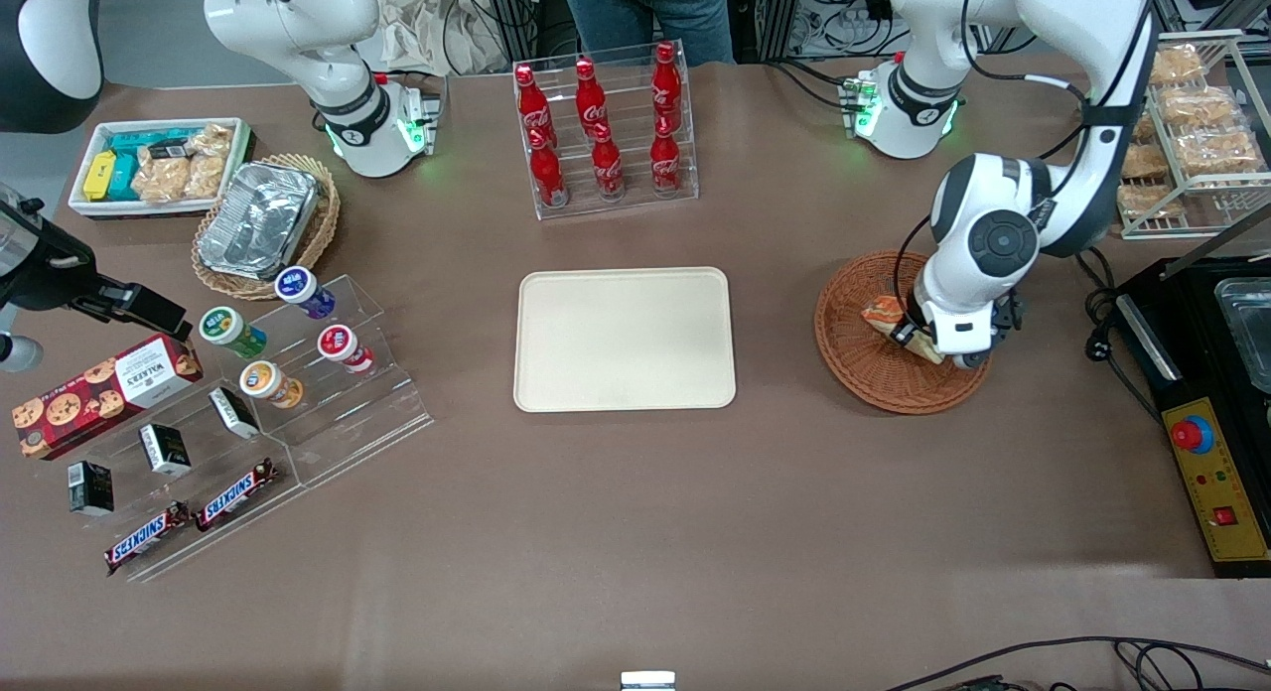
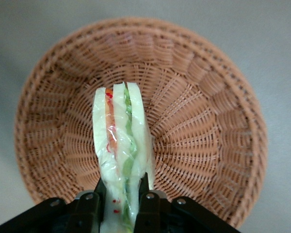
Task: Place sandwich from basket to tray
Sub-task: 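Lift the sandwich and carry it with the left gripper toward the tray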
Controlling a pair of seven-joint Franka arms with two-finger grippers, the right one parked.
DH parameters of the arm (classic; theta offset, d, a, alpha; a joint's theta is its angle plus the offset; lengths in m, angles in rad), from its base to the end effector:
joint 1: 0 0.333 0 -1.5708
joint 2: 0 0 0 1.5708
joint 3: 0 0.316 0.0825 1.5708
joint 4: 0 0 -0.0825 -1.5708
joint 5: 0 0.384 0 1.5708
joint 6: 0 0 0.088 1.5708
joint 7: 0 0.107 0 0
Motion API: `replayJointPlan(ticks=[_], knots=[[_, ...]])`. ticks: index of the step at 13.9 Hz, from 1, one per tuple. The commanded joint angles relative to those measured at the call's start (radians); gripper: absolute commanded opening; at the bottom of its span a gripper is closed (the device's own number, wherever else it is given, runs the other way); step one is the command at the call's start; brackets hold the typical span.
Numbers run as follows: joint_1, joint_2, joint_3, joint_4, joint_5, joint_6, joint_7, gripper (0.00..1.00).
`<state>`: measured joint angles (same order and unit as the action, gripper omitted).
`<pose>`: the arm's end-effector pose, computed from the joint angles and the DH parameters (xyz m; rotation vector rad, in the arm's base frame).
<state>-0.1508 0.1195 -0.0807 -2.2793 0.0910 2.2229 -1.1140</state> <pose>0.4952 -0.1139 0.2894 -2.7360 -1.1902 0.1511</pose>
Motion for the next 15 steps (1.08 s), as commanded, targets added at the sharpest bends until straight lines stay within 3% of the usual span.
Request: replayJointPlan(ticks=[1,6,11,15], knots=[[0.0,-0.012,0.004,0.104,0.004,-0.112,0.032,0.0],[0.002,-0.012,0.004,0.282,-0.019,-0.299,0.131,0.0],[0.0,-0.011,0.004,0.539,-0.114,-0.613,0.351,0.0],[-0.012,-0.023,-0.043,0.564,-0.119,-0.646,0.399,0.0]])
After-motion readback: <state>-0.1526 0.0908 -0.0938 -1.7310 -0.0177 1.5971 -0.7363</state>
